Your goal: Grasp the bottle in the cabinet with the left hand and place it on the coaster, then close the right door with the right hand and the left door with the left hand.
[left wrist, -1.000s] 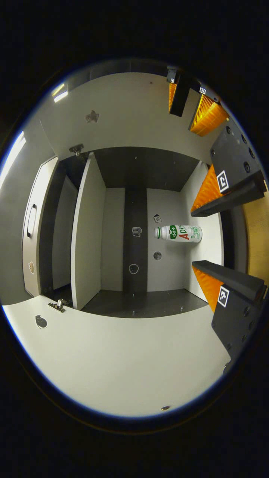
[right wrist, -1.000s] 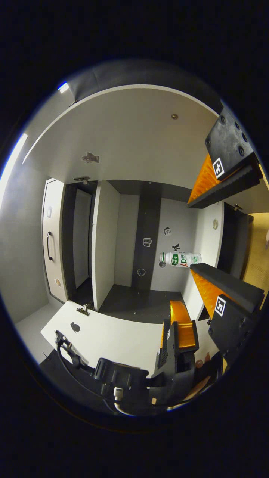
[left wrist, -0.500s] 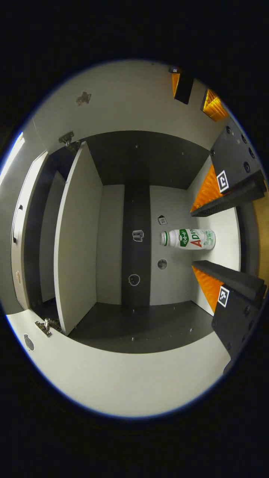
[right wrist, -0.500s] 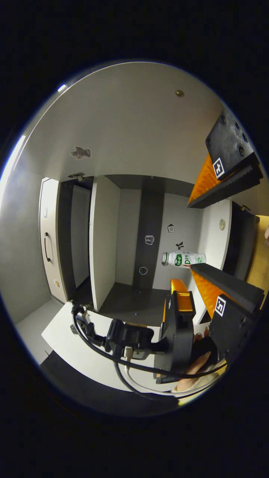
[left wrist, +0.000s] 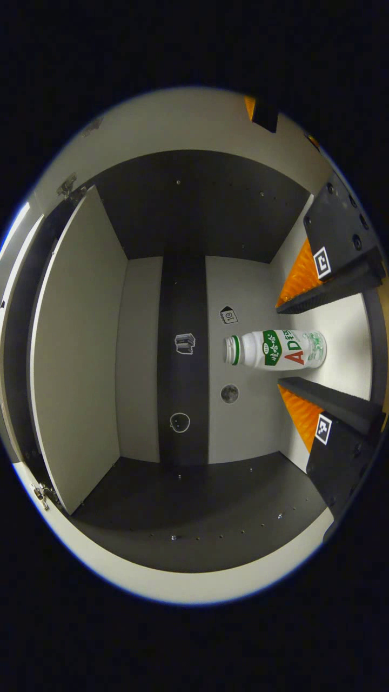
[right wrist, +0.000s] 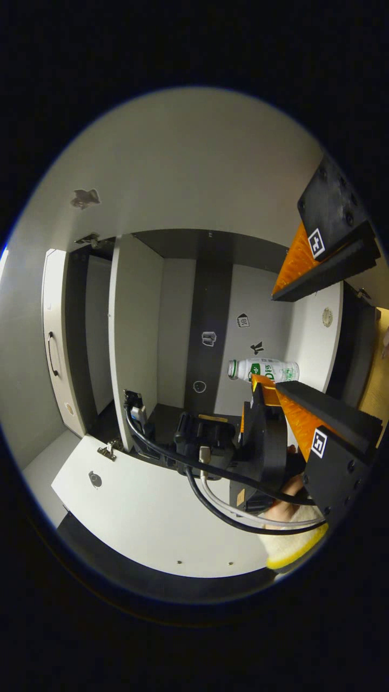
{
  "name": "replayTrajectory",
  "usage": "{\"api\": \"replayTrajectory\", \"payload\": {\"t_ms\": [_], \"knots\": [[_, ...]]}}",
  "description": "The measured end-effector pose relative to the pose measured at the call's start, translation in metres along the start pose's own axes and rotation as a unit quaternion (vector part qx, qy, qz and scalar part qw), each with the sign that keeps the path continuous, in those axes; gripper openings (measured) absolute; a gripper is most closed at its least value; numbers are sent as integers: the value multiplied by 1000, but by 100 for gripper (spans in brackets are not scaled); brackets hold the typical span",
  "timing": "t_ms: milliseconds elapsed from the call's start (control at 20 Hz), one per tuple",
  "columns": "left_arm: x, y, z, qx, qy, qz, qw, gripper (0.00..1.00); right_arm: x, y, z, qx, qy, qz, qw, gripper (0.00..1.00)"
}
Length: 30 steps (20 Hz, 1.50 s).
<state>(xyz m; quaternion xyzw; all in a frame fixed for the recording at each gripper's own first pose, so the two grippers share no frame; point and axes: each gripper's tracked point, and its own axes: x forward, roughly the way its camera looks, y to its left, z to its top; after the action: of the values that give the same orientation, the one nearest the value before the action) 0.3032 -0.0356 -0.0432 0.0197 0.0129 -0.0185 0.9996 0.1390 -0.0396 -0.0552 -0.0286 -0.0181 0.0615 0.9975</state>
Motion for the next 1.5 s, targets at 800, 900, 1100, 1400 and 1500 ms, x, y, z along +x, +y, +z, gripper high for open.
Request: {"api": "replayTrajectory", "payload": {"t_ms": [800,900,1100,1400,1500], "knots": [[79,6,-21,3,-9,-20,1000,76,45,-18,-40,3,39,-27,999,98],[87,7,-23,13,-11,-17,1000,76,50,-19,-42,0,40,-29,999,98],[91,4,-24,3,-11,-23,1000,74,51,-24,-45,-3,41,-34,999,98],[55,-3,-9,-15,-10,-39,999,69,33,-22,-25,8,23,-36,999,98],[30,2,5,-26,-20,-37,999,70,21,-17,-13,8,13,-35,999,98]]}}
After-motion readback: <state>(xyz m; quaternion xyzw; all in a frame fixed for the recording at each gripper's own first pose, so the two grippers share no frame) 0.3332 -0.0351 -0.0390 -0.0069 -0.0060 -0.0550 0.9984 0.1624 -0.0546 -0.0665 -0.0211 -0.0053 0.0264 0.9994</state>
